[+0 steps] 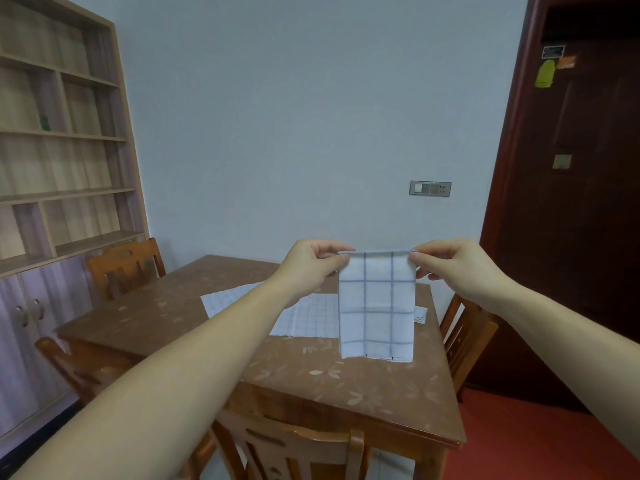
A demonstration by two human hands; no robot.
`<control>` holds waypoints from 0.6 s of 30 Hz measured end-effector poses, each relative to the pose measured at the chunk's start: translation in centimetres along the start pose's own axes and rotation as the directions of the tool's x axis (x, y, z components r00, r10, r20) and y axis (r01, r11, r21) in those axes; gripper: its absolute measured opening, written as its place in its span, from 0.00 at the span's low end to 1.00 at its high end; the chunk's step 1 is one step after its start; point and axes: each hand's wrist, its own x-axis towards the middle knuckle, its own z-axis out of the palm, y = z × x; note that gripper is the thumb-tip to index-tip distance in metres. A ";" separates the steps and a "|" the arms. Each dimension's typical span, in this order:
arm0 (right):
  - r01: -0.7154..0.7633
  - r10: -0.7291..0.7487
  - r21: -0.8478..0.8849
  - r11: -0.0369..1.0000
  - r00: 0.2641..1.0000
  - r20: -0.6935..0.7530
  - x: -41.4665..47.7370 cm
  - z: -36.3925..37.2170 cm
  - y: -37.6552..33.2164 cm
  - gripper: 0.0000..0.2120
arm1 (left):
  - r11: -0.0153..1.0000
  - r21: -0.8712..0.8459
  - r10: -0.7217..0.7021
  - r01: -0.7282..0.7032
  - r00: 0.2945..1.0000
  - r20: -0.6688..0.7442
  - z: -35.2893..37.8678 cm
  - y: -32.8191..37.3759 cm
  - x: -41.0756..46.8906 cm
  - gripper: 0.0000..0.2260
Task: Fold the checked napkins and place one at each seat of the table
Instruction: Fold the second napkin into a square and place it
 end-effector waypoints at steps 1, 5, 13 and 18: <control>0.000 0.000 -0.001 1.000 1.000 -0.003 0.0 -0.1 0.0 0.06 | 1.000 0.019 -0.006 0.006 1.000 0.011 0.1 0.1 0.0 0.06; 0.019 -0.018 -0.025 1.000 1.000 0.023 0.0 -0.3 -0.1 0.06 | 0.972 0.232 0.013 -0.043 0.991 0.130 0.9 1.5 0.4 0.03; 0.056 -0.052 -0.043 0.998 0.995 0.089 0.1 0.3 -0.7 0.08 | 0.865 0.448 0.152 -0.224 0.970 0.191 3.7 5.1 1.4 0.04; 0.026 -0.008 -0.100 0.995 0.986 0.169 -0.2 0.3 -0.2 0.17 | 0.856 0.466 0.149 -0.222 0.971 0.188 3.7 5.1 1.6 0.03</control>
